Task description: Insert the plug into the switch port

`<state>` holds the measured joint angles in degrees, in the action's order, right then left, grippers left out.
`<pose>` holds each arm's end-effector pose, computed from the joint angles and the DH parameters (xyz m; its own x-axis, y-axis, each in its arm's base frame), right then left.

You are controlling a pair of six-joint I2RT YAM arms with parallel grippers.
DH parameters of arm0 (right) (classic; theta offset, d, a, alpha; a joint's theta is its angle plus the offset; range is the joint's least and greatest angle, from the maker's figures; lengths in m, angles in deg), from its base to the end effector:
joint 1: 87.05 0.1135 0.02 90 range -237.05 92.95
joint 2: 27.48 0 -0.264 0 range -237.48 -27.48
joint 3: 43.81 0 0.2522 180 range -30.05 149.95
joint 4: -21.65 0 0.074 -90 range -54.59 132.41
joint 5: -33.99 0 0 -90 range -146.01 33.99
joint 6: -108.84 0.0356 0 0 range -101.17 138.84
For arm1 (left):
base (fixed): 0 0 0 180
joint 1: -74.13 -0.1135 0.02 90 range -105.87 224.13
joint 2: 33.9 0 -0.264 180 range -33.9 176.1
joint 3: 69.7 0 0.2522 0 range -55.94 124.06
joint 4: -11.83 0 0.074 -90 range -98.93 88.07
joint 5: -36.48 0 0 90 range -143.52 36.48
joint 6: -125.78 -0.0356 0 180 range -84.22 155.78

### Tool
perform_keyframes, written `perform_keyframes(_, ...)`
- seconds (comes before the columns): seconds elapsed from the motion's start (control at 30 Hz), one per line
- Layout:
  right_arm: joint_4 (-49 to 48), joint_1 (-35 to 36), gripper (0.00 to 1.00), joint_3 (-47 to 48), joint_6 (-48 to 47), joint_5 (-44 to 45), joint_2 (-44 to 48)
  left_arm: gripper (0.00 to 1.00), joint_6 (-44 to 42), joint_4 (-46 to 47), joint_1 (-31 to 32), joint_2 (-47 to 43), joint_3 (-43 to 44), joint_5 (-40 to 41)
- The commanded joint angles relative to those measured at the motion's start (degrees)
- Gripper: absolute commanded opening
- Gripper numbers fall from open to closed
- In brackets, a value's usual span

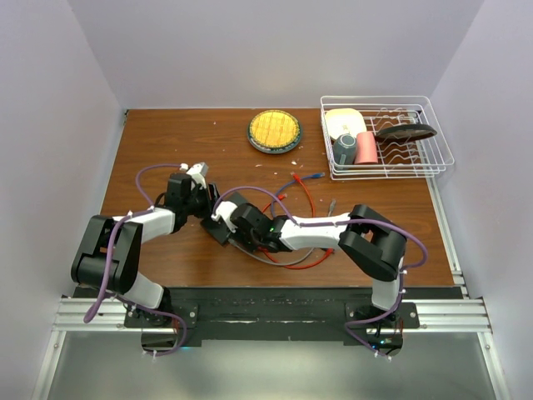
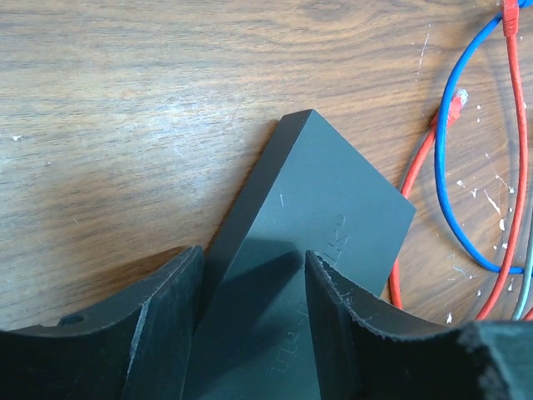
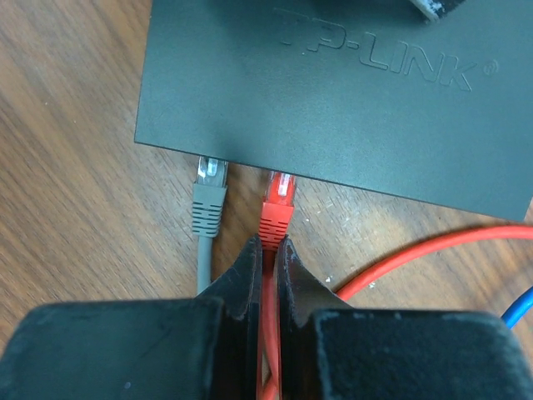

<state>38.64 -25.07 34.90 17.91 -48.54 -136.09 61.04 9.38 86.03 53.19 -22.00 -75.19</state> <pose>0.1909 0.3488 0.1582 -0.3294 -0.6532 -0.6818 -0.8390 0.5337 -0.1060 0.2725 -0.0709 0.1457 -0.7869 -0.2394 -0.5687 0.1382 0.8298 -0.5407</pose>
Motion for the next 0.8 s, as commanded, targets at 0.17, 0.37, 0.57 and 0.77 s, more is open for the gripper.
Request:
perform_keyframes(0.17,-16.0,-0.9,0.00,5.5,3.5,4.8,0.3,0.44,4.0,-4.9,3.2,1.3,-1.9,-14.2)
perform_keyframes(0.37,-19.6,-1.9,0.00,5.3,4.1,4.0,0.8,0.39,4.6,-5.8,3.7,2.3,-2.4,-16.4)
perform_keyframes(0.57,-22.5,-2.6,0.00,6.2,3.9,2.0,1.0,0.34,4.8,-6.3,5.0,2.5,-2.4,-18.1)
perform_keyframes(0.77,-23.6,-3.4,0.00,8.3,3.7,1.1,0.7,0.31,5.2,-6.9,7.5,1.9,-2.4,-19.7)
